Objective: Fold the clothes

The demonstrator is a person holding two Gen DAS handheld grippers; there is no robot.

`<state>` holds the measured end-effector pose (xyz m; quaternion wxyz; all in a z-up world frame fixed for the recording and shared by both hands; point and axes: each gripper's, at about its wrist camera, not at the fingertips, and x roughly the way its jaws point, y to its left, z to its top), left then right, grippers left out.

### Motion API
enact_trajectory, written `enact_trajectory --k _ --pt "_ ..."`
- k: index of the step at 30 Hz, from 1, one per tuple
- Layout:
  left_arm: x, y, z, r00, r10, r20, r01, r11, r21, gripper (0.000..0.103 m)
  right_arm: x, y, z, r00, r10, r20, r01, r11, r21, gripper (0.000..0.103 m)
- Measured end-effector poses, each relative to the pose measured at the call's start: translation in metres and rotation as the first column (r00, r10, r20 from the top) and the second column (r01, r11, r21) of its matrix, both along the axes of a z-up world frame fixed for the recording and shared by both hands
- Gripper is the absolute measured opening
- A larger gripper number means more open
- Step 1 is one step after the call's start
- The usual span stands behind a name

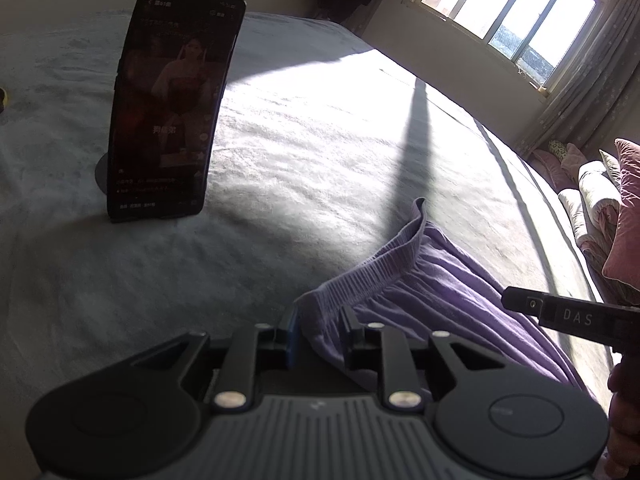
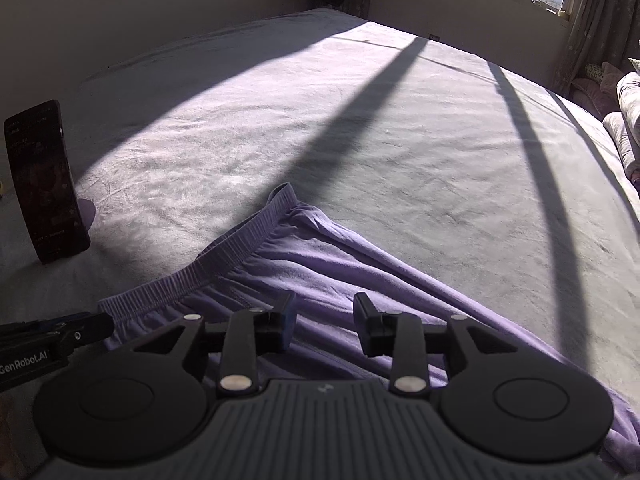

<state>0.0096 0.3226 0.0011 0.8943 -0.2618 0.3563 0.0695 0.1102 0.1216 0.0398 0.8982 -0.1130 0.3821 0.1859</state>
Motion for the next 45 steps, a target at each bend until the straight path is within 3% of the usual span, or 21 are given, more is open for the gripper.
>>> enact_trajectory --k 5,11,20,29,31,35,45 --pt "-0.002 0.008 -0.005 1.0 -0.01 0.016 0.012 0.995 -0.104 0.021 -0.024 -0.025 -0.005 0.998 0.069 0.0 -0.069 0.997 0.03 0.036" --pt "0.0 0.01 -0.01 1.0 -0.018 0.015 0.02 0.986 -0.168 0.02 -0.052 -0.061 -0.02 0.985 0.171 -0.017 -0.17 0.983 0.075 0.036" --pt "0.005 0.009 -0.012 1.0 -0.012 0.022 0.016 0.984 -0.176 0.017 -0.084 -0.098 -0.046 0.963 0.268 -0.017 -0.266 0.963 0.05 0.033" --pt "0.014 0.003 -0.013 0.999 -0.013 0.03 0.019 0.983 -0.184 0.012 -0.087 -0.089 -0.058 0.943 0.333 0.018 -0.332 0.943 -0.032 0.03" --pt "0.016 0.003 -0.013 1.0 -0.01 0.025 0.014 0.984 -0.177 0.012 -0.083 -0.084 -0.064 0.941 0.336 0.021 -0.334 0.939 -0.077 0.026" --pt "0.02 0.002 -0.015 1.0 0.001 0.011 0.0 0.988 -0.156 0.003 -0.082 -0.081 -0.07 0.939 0.341 0.044 -0.332 0.934 -0.133 0.003" --pt "0.009 0.005 -0.003 0.999 0.017 0.028 -0.014 0.996 -0.083 0.0 -0.098 -0.102 -0.044 0.933 0.358 0.029 -0.357 0.934 -0.03 0.002"
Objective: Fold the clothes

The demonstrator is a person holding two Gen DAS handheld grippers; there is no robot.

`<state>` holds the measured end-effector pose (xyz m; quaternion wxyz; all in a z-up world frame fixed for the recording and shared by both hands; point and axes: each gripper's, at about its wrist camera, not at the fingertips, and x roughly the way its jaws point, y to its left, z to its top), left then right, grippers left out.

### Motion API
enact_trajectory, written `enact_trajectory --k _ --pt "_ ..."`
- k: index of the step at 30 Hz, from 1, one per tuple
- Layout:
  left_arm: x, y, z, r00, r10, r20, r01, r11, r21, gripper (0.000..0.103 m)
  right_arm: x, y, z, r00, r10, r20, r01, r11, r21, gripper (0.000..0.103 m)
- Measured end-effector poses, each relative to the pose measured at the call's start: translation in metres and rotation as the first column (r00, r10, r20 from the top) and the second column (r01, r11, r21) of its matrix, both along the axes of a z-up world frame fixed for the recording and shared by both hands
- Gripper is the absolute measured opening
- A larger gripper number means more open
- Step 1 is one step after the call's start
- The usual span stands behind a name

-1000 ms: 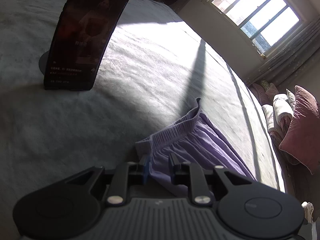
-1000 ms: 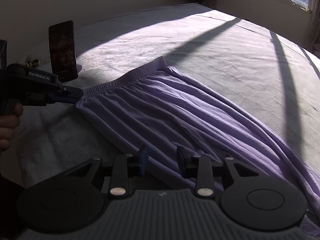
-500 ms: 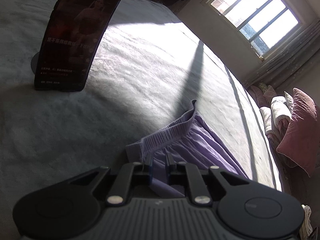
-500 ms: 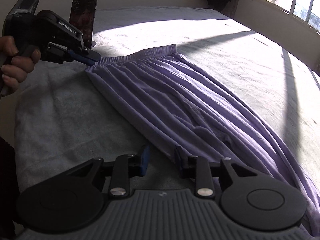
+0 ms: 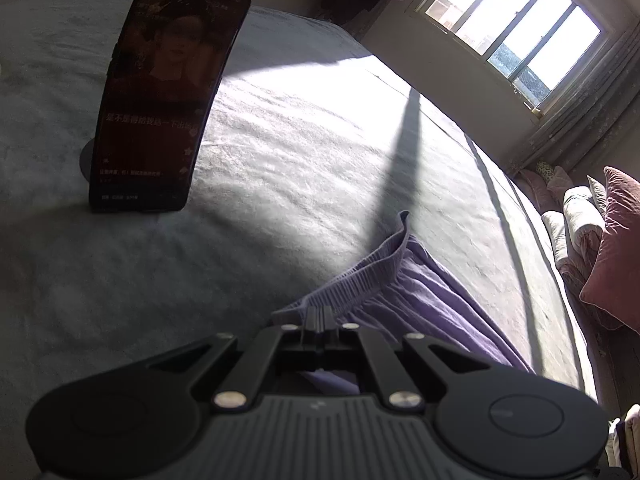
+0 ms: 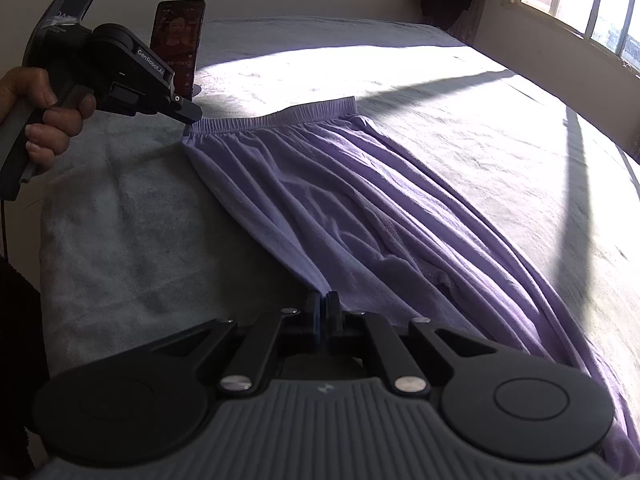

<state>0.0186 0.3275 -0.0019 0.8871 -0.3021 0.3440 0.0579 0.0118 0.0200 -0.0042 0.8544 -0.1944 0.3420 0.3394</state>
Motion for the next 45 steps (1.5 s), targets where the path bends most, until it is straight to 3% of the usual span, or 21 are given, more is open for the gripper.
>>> enact_trajectory --k 3,5,7,8,15,19,22,34,36,40,45 --pt "-0.004 0.004 0.0 1.0 -0.01 -0.007 0.01 1.0 -0.024 0.001 -0.008 -0.004 0.009 1.0 0.008 -0.01 -0.008 1.0 0.018 0.002" --pt "-0.005 0.007 -0.002 1.0 -0.002 -0.015 0.002 0.999 -0.044 0.009 -0.013 -0.003 0.01 1.0 0.019 -0.007 -0.019 1.0 0.01 0.002" --pt "-0.005 0.006 -0.003 1.0 -0.003 -0.023 0.002 0.999 -0.037 0.027 -0.017 0.0 0.005 0.999 0.038 -0.008 -0.038 0.999 -0.017 0.002" --pt "-0.004 0.003 -0.004 1.0 -0.007 -0.03 0.007 1.0 -0.022 0.028 -0.019 0.002 0.001 0.999 0.047 -0.009 -0.047 0.998 -0.036 0.002" --pt "0.002 -0.017 -0.009 0.996 -0.027 -0.085 0.034 0.996 0.077 0.027 -0.026 0.009 -0.018 0.998 0.061 -0.006 -0.061 0.993 -0.103 0.002" --pt "0.004 -0.022 -0.009 0.995 -0.043 -0.092 0.052 0.994 0.096 0.026 -0.023 0.012 -0.017 0.999 0.04 -0.008 -0.041 0.994 -0.106 0.003" --pt "0.004 -0.024 -0.009 0.994 -0.045 -0.095 0.055 0.992 0.11 0.024 -0.023 0.014 -0.013 1.0 0.027 0.011 -0.026 0.994 -0.102 0.012" --pt "0.003 -0.019 -0.012 0.993 -0.042 -0.108 0.054 0.992 0.113 0.006 -0.029 0.034 -0.022 0.996 0.048 0.072 -0.041 0.994 -0.104 0.012" --pt "0.002 -0.019 -0.011 0.994 -0.039 -0.105 0.051 0.992 0.117 0.005 -0.03 0.037 -0.024 0.995 0.052 0.088 -0.042 0.993 -0.11 0.007" --pt "-0.006 -0.016 -0.005 0.995 -0.05 -0.084 0.059 0.992 0.111 0.005 -0.036 0.033 -0.015 0.995 0.069 0.073 -0.063 0.994 -0.087 0.004" --pt "-0.023 0.001 0.004 0.995 -0.064 -0.074 0.069 0.995 0.068 0.005 -0.046 0.02 0.004 0.996 0.087 -0.01 -0.087 0.996 0.002 0.002"
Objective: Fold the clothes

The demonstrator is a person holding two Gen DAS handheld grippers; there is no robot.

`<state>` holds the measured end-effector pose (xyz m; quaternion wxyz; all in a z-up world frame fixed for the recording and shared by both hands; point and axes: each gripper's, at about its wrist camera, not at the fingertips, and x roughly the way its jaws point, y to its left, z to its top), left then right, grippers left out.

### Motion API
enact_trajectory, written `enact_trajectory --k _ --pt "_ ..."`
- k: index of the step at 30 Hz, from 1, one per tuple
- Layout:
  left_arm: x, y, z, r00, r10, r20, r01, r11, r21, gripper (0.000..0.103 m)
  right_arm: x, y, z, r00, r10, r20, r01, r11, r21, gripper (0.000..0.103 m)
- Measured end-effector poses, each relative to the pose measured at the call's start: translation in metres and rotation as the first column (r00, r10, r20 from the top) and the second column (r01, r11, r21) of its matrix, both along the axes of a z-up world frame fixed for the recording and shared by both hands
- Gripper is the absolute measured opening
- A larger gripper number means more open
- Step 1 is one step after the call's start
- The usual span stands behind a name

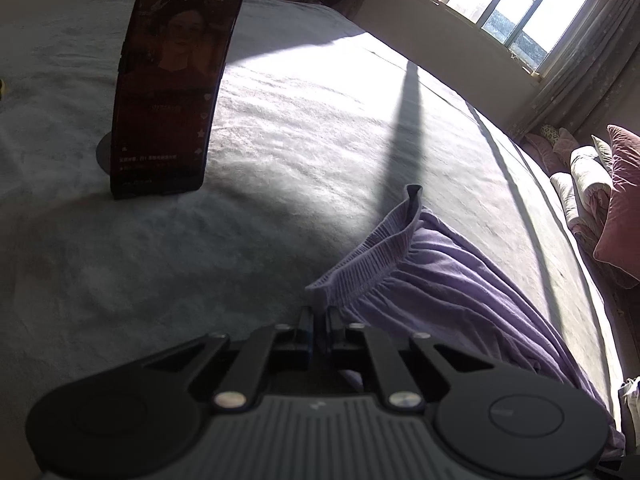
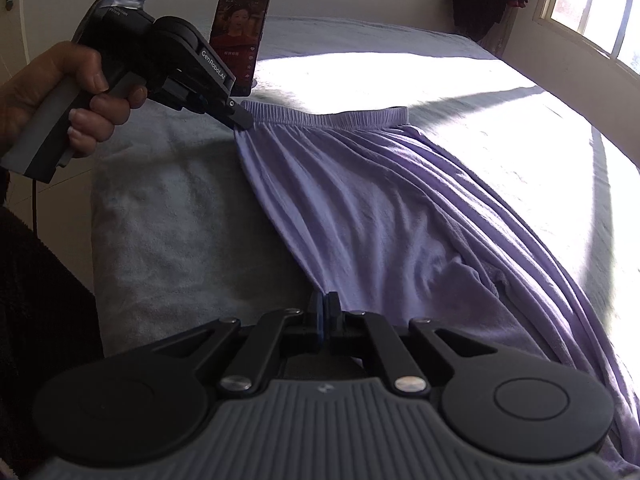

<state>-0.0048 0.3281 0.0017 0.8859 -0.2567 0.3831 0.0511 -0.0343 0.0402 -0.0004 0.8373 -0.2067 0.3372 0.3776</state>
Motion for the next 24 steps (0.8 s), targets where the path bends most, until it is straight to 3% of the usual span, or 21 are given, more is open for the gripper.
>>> enact_trajectory --k 4,7,11,13,14,15,19,24 --pt "-0.007 0.007 -0.005 0.997 -0.044 -0.07 0.045 0.999 0.012 0.005 -0.007 0.0 0.001 0.998 0.022 -0.052 -0.02 1.0 0.022 0.002" --pt "-0.004 0.006 -0.012 0.988 -0.102 -0.115 0.106 0.994 0.025 0.005 -0.011 0.005 -0.011 0.996 0.042 -0.075 -0.043 0.999 -0.011 0.002" --pt "-0.001 0.009 -0.006 0.989 -0.124 -0.085 0.127 0.991 0.031 0.015 -0.012 0.008 -0.018 0.996 0.043 -0.083 -0.045 0.999 -0.024 0.002" --pt "0.002 0.01 0.001 0.992 -0.118 -0.053 0.12 0.992 0.043 0.037 -0.007 0.004 -0.015 0.994 0.033 -0.107 -0.033 0.999 0.002 0.004" --pt "0.004 0.011 0.005 0.993 -0.114 -0.036 0.116 0.992 0.046 0.04 -0.004 0.001 -0.012 0.992 0.026 -0.122 -0.024 1.0 0.019 0.006" --pt "0.009 0.011 0.008 0.994 -0.112 -0.02 0.113 0.993 0.042 0.042 -0.001 -0.002 -0.01 0.99 0.02 -0.137 -0.015 0.999 0.036 0.01" --pt "0.041 0.002 0.01 0.992 -0.123 -0.014 0.123 0.992 0.029 0.044 0.012 -0.016 0.002 0.986 -0.008 -0.169 0.025 0.994 0.102 0.011" --pt "0.086 -0.022 0.006 0.988 -0.146 -0.042 0.149 0.983 0.102 0.044 0.041 -0.043 0.013 0.982 -0.081 -0.173 0.107 0.983 0.15 0.011"
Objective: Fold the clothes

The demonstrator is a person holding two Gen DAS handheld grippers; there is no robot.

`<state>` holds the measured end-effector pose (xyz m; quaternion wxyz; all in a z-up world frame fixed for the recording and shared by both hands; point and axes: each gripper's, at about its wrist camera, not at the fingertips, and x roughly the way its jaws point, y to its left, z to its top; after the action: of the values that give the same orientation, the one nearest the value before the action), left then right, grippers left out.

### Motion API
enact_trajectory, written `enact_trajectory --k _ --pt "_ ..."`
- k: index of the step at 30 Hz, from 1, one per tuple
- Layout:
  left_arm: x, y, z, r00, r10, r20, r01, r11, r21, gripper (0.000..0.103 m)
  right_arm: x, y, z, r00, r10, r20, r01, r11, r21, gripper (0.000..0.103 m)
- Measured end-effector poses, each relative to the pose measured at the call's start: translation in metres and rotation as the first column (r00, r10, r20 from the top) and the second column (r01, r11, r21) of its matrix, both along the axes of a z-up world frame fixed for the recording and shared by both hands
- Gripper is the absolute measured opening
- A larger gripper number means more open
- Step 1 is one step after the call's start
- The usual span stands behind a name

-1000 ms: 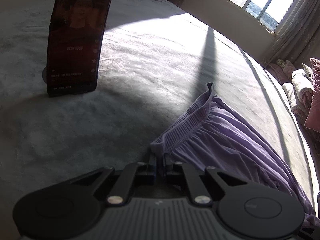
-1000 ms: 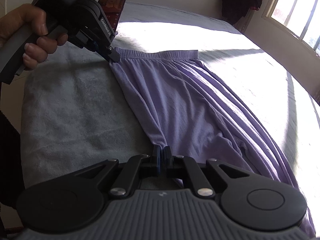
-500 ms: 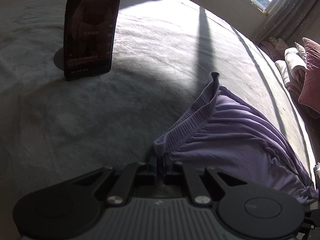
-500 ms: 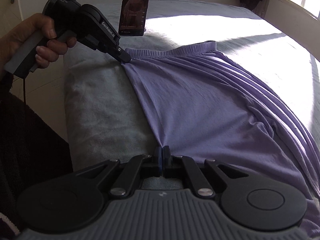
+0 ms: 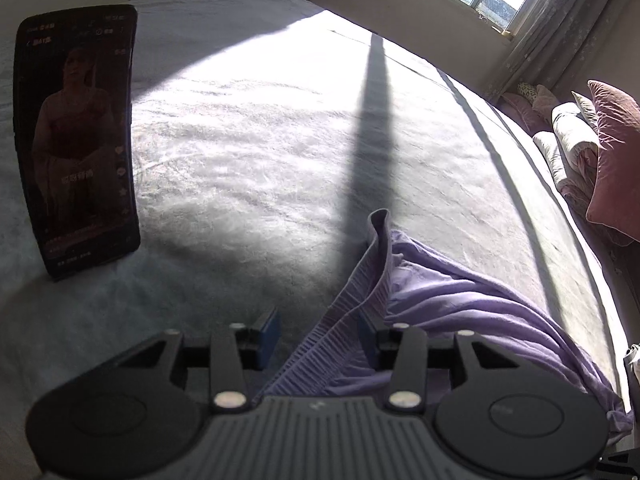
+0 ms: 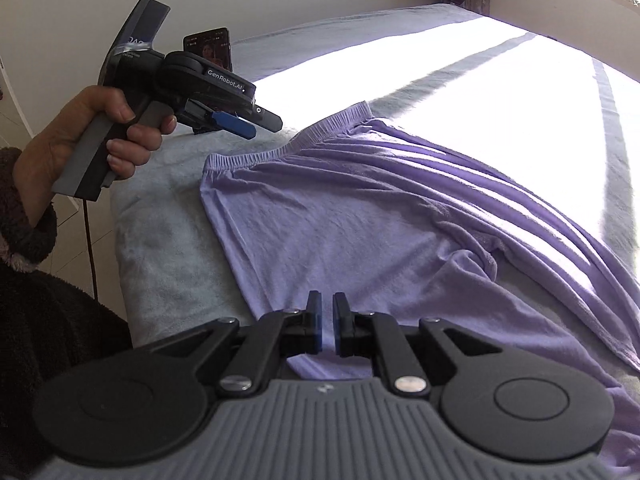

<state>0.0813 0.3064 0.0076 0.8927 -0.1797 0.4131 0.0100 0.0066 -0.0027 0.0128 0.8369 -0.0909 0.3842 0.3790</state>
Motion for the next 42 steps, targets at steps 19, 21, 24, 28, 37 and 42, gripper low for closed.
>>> enact_trajectory --k 19,21,24,28,37,42 --pt "0.084 -0.019 -0.015 0.999 -0.02 0.047 0.019 1.0 0.01 0.043 0.143 -0.152 -0.01 0.896 -0.444 0.014 0.444 0.896 -0.015 0.034" --pt "0.088 -0.018 -0.016 0.999 -0.015 0.048 0.015 1.0 0.003 0.042 0.152 -0.16 -0.015 0.885 -0.465 0.015 0.465 0.885 -0.033 0.034" --pt "0.09 -0.019 -0.018 0.999 -0.019 0.051 0.018 1.0 0.016 0.041 0.16 -0.163 -0.024 0.881 -0.472 0.013 0.472 0.878 -0.077 0.034" --pt "0.09 -0.021 -0.017 0.998 -0.023 0.061 0.022 0.999 0.029 0.037 0.158 -0.163 -0.035 0.889 -0.457 0.011 0.455 0.884 -0.11 0.029" --pt "0.084 -0.002 -0.011 0.995 0.021 0.1 -0.008 0.992 -0.125 0.045 0.148 -0.147 -0.034 0.912 -0.4 0.089 0.41 0.892 -0.188 0.001" --pt "0.09 -0.015 -0.018 0.997 -0.01 0.075 0.017 0.996 -0.092 0.043 0.147 -0.142 -0.031 0.901 -0.415 0.122 0.433 0.878 -0.207 0.0"
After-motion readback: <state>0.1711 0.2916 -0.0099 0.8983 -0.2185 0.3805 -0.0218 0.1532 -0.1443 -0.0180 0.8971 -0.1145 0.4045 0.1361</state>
